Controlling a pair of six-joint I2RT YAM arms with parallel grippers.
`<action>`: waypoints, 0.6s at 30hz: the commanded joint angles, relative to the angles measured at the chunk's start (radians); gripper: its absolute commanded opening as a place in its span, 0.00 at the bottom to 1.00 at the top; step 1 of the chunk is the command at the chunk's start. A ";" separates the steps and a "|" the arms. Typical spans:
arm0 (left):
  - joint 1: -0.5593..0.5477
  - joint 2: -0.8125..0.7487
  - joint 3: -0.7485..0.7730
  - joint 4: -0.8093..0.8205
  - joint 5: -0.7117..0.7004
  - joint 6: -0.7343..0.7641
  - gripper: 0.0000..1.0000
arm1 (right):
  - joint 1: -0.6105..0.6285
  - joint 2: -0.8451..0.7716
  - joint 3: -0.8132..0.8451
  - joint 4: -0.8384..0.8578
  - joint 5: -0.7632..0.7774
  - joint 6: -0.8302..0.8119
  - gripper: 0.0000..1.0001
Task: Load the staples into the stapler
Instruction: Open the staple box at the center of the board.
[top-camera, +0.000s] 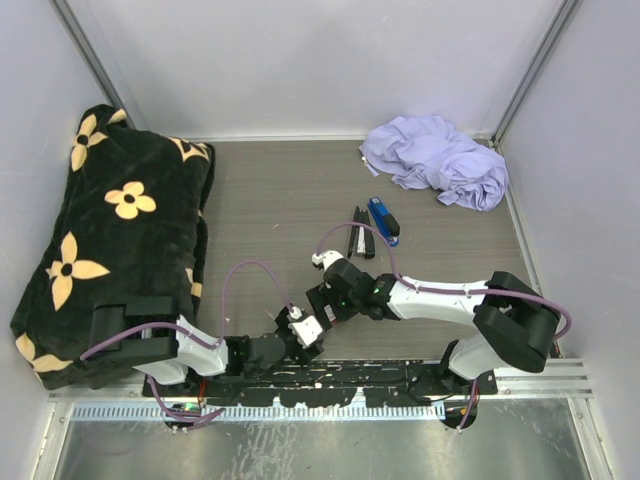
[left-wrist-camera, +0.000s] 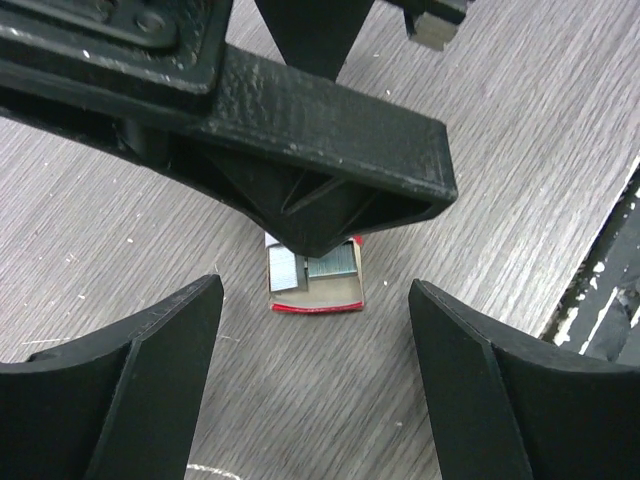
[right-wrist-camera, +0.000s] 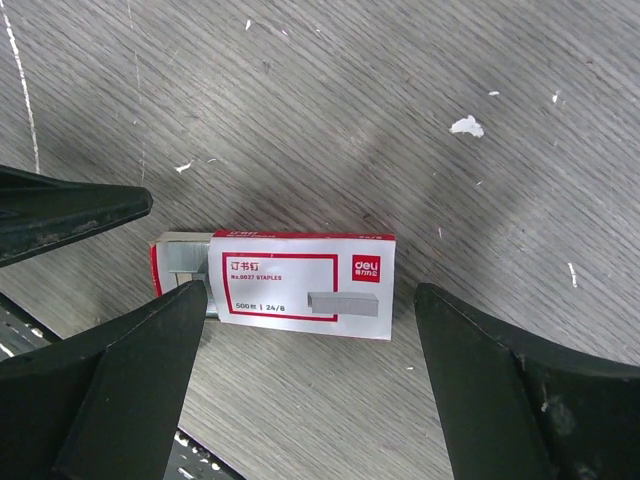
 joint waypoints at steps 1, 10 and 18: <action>-0.007 0.034 0.009 0.211 -0.065 0.018 0.77 | 0.007 0.013 0.037 0.026 0.026 -0.011 0.90; -0.006 0.040 0.017 0.143 -0.069 -0.037 0.69 | 0.007 0.032 0.036 0.034 0.023 -0.010 0.87; -0.007 0.060 0.035 0.046 -0.116 -0.122 0.73 | 0.008 0.028 0.036 0.032 0.024 -0.011 0.86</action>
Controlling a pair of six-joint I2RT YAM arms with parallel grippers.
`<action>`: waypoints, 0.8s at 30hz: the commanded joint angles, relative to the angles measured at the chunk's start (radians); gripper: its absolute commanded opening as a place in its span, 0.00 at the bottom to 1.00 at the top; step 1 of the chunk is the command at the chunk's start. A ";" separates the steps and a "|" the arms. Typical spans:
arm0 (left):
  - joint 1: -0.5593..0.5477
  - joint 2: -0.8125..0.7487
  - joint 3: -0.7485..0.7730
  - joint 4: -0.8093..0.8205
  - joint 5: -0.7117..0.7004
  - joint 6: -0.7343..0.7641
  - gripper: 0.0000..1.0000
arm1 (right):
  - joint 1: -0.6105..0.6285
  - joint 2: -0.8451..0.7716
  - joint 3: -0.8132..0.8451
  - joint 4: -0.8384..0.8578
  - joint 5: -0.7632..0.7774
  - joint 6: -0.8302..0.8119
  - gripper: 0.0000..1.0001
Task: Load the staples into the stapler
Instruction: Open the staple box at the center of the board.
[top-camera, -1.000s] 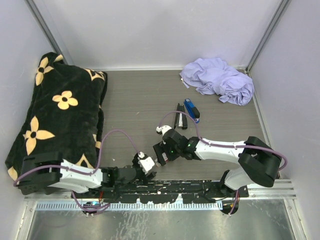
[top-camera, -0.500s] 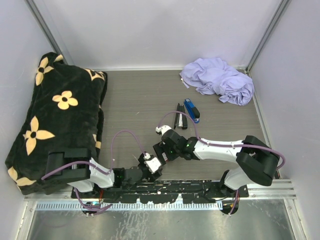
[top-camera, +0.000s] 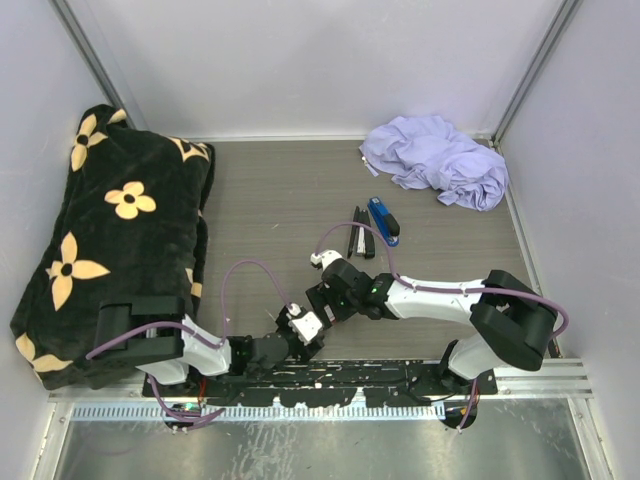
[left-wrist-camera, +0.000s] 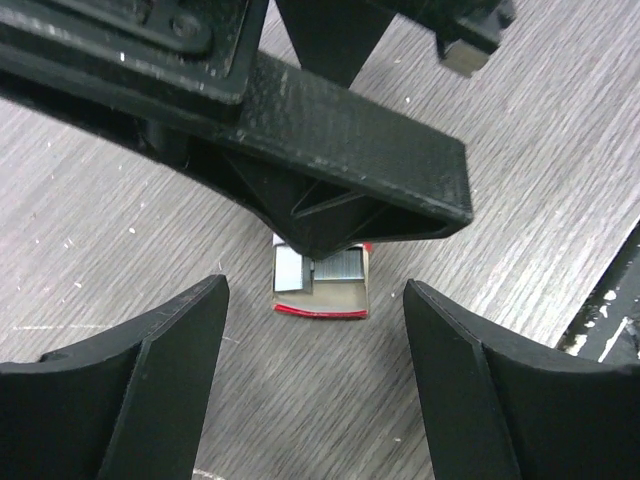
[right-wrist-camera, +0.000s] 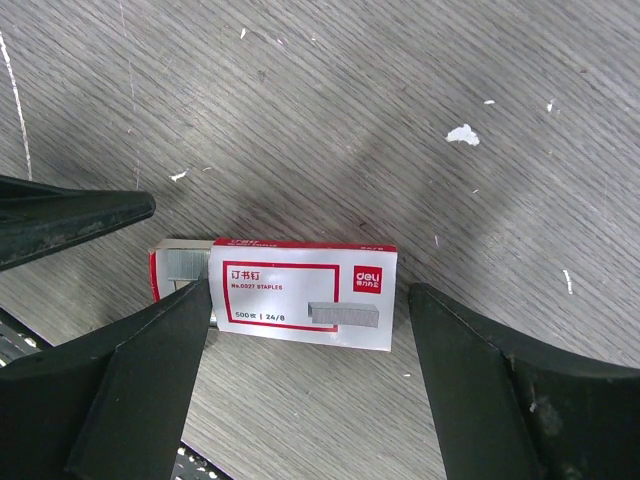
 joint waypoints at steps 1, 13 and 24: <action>-0.004 0.017 0.014 0.006 -0.085 -0.072 0.73 | 0.005 0.005 0.025 0.030 0.009 -0.009 0.85; -0.004 0.099 0.017 0.067 -0.077 -0.070 0.64 | 0.004 0.012 0.024 0.034 -0.014 -0.008 0.82; -0.003 0.144 0.014 0.121 -0.061 -0.070 0.49 | 0.005 0.014 0.026 0.034 -0.020 -0.007 0.79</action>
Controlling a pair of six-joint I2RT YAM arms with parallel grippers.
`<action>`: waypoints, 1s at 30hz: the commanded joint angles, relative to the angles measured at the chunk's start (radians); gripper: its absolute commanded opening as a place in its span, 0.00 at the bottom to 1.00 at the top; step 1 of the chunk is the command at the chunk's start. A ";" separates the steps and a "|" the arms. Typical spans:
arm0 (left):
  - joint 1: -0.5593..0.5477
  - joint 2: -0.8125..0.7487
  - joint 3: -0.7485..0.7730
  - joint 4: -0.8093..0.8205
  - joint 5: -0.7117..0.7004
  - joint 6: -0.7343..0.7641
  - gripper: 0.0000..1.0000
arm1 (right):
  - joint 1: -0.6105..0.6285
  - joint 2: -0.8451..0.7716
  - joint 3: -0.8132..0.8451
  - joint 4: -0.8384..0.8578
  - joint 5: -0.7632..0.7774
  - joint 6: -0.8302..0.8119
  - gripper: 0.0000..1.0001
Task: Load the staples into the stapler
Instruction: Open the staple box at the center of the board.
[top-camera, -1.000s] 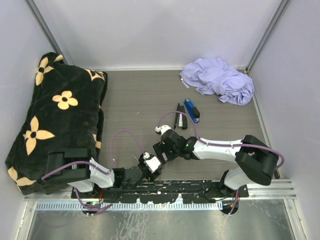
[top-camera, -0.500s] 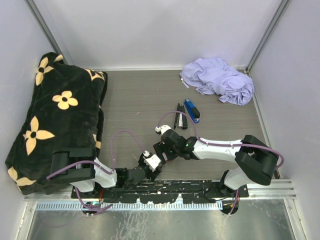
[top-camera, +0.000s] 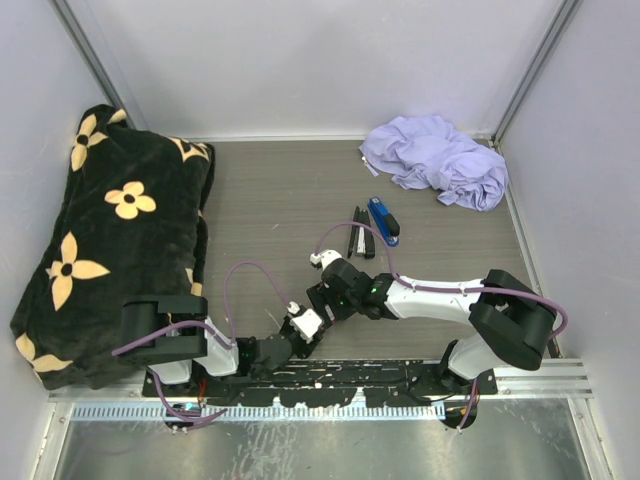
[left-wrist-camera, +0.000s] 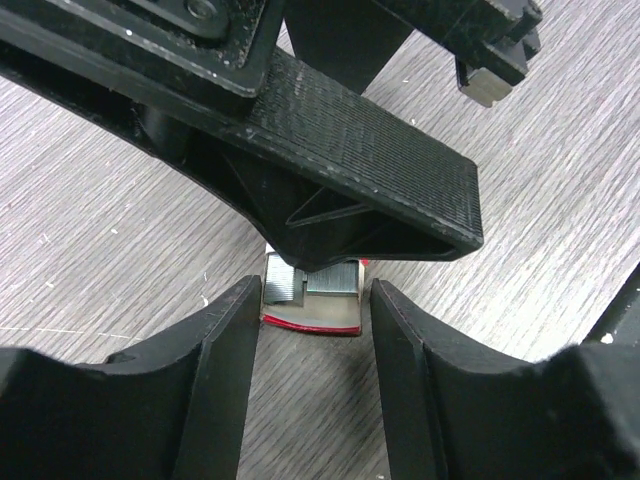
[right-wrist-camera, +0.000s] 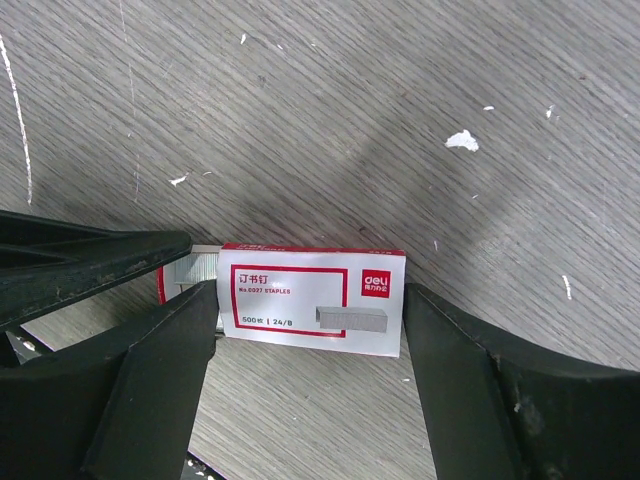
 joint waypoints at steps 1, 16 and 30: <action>-0.002 0.000 0.004 -0.035 -0.010 0.005 0.47 | 0.004 0.009 0.025 0.024 -0.017 -0.003 0.79; -0.002 -0.023 0.034 -0.141 0.005 0.015 0.38 | -0.004 -0.002 0.029 -0.003 0.013 -0.003 0.76; -0.002 -0.055 0.047 -0.201 0.010 0.018 0.34 | -0.078 -0.052 0.015 -0.045 0.034 -0.035 0.76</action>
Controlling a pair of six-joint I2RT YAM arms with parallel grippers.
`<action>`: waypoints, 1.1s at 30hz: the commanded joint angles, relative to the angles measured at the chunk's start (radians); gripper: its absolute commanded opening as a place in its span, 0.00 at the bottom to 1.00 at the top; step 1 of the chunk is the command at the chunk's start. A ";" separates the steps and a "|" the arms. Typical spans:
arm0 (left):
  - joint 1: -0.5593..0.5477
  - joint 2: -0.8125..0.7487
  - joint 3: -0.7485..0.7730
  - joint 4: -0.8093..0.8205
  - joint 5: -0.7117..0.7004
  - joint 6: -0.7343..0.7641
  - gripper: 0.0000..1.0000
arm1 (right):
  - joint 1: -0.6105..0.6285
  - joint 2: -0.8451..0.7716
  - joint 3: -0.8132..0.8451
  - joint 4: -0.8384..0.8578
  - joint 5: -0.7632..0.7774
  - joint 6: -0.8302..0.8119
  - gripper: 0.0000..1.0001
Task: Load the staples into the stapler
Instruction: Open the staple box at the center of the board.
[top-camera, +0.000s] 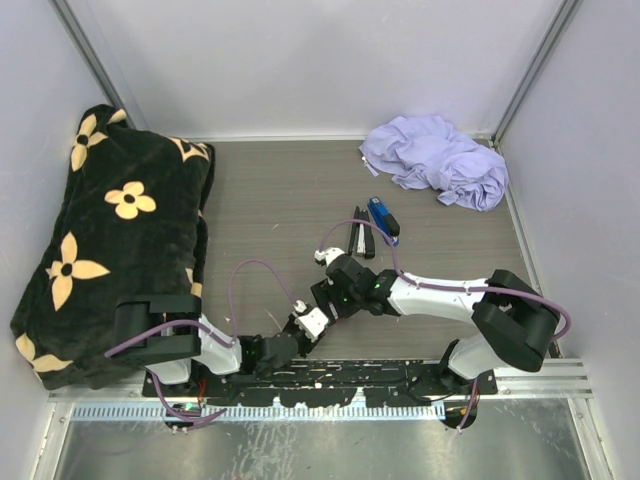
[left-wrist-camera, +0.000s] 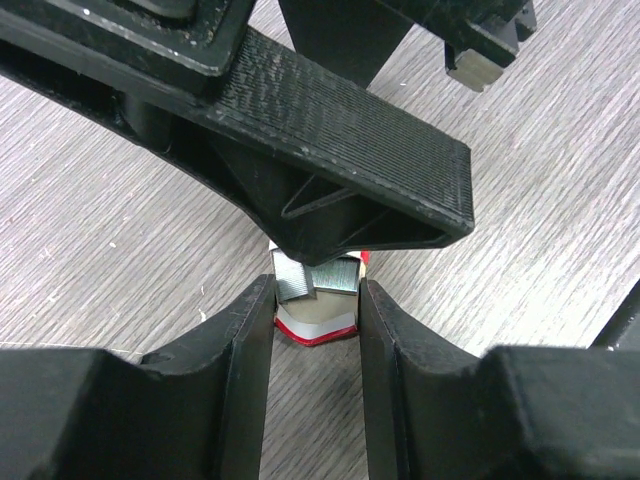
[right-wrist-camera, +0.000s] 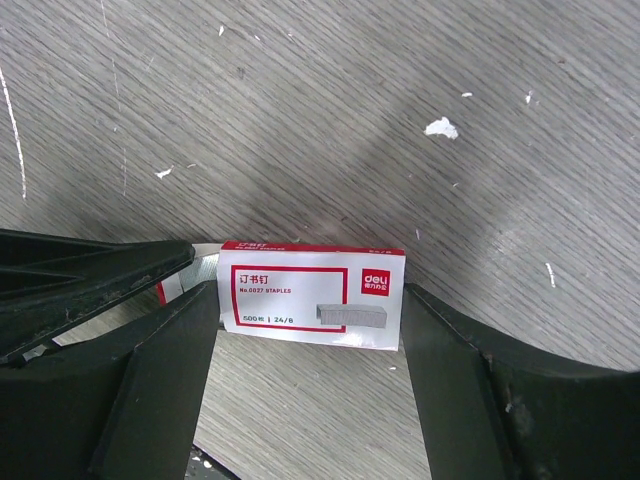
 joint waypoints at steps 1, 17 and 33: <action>-0.003 -0.026 -0.002 -0.077 0.009 0.013 0.33 | -0.024 -0.038 0.014 -0.021 0.079 -0.031 0.76; -0.003 -0.128 0.005 -0.170 0.009 0.012 0.32 | -0.024 -0.015 0.013 -0.051 0.125 -0.068 0.77; -0.003 -0.112 0.009 -0.159 0.049 0.010 0.58 | -0.024 -0.023 0.028 -0.039 0.074 -0.031 0.78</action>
